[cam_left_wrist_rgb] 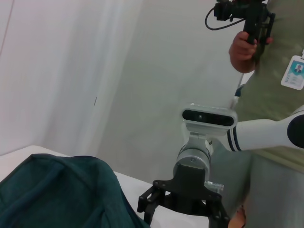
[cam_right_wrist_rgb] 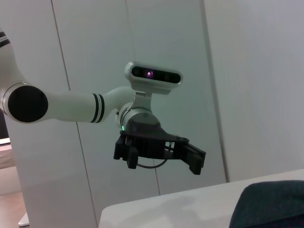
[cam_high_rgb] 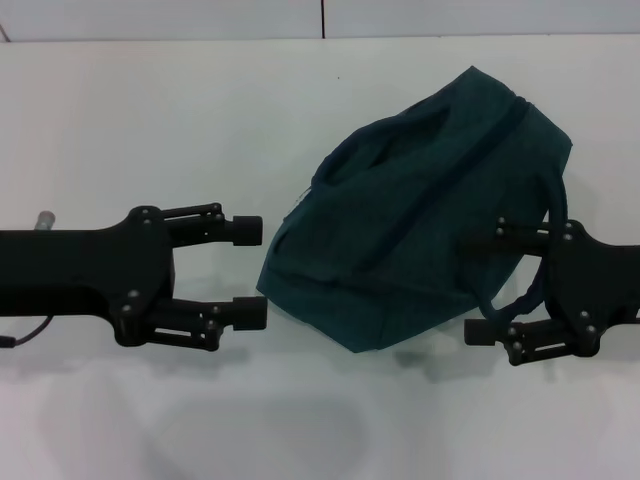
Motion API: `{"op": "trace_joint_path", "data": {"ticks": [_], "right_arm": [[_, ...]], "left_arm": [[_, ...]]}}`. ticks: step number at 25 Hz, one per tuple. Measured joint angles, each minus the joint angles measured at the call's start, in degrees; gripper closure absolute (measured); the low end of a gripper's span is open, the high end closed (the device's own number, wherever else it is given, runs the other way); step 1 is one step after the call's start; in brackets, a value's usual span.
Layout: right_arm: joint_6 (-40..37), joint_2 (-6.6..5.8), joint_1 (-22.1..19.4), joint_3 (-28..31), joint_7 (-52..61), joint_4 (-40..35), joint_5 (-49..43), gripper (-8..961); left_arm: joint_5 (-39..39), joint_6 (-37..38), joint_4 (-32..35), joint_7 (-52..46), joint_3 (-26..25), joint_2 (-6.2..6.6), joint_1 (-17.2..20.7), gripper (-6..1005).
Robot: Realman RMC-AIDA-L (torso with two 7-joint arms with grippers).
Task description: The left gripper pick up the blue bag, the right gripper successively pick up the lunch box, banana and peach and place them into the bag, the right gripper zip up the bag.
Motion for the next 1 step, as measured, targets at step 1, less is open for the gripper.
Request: {"op": "trace_joint_path", "data": {"ticks": [1], "right_arm": [[0.05, 0.00, 0.03, 0.00, 0.00, 0.04, 0.07, 67]], "left_arm": [[0.00, 0.01, 0.00, 0.01, 0.02, 0.00, 0.03, 106]]}}
